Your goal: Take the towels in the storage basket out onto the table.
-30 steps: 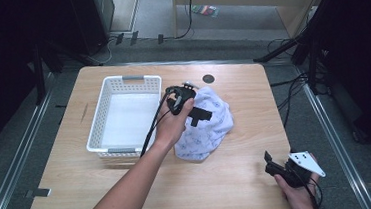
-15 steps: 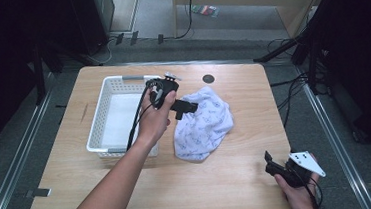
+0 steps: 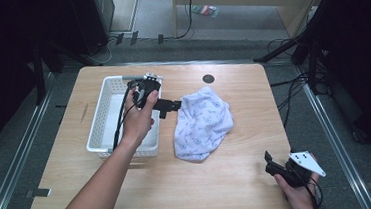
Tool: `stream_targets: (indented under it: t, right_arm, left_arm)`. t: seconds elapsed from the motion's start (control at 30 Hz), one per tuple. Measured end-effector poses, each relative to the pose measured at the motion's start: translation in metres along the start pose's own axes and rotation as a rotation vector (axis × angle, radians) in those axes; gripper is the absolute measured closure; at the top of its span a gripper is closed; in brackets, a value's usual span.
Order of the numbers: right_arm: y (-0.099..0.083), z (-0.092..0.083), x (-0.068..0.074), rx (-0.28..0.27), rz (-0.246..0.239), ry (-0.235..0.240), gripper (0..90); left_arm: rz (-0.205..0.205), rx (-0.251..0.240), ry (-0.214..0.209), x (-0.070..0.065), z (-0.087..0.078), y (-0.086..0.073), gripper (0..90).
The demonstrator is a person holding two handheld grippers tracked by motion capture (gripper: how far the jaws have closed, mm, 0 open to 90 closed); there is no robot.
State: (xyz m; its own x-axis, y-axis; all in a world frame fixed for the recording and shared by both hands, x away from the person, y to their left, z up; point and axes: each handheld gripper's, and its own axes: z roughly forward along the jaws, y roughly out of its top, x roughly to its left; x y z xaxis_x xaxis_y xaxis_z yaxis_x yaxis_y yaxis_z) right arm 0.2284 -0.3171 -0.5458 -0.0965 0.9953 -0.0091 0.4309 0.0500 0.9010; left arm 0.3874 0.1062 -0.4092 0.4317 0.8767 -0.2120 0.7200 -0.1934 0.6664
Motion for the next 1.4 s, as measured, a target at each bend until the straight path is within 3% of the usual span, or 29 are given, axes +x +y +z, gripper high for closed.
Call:
stream_targets:
  t: [0.23, 0.9, 1.07, 1.4]
  right_arm:
    - [0.0, 0.0, -0.001, 0.001, 0.006, -0.002, 11.7]
    - [0.0, 0.0, -0.001, 0.003, 0.011, -0.004, 12.8]
    - [0.0, 0.0, -0.001, 0.004, 0.011, -0.005, 12.8]
    - [0.0, 0.0, -0.001, 0.008, 0.012, -0.011, 12.9]
  left_arm:
    - [-0.036, -0.022, 0.016, 0.023, -0.015, -0.009, 0.0]
    - [-0.056, -0.073, 0.109, 0.08, -0.065, -0.045, 0.0]
    - [-0.04, -0.084, 0.134, 0.089, -0.078, -0.058, 0.0]
    - [-0.091, -0.122, 0.167, 0.122, -0.1, -0.085, 0.0]
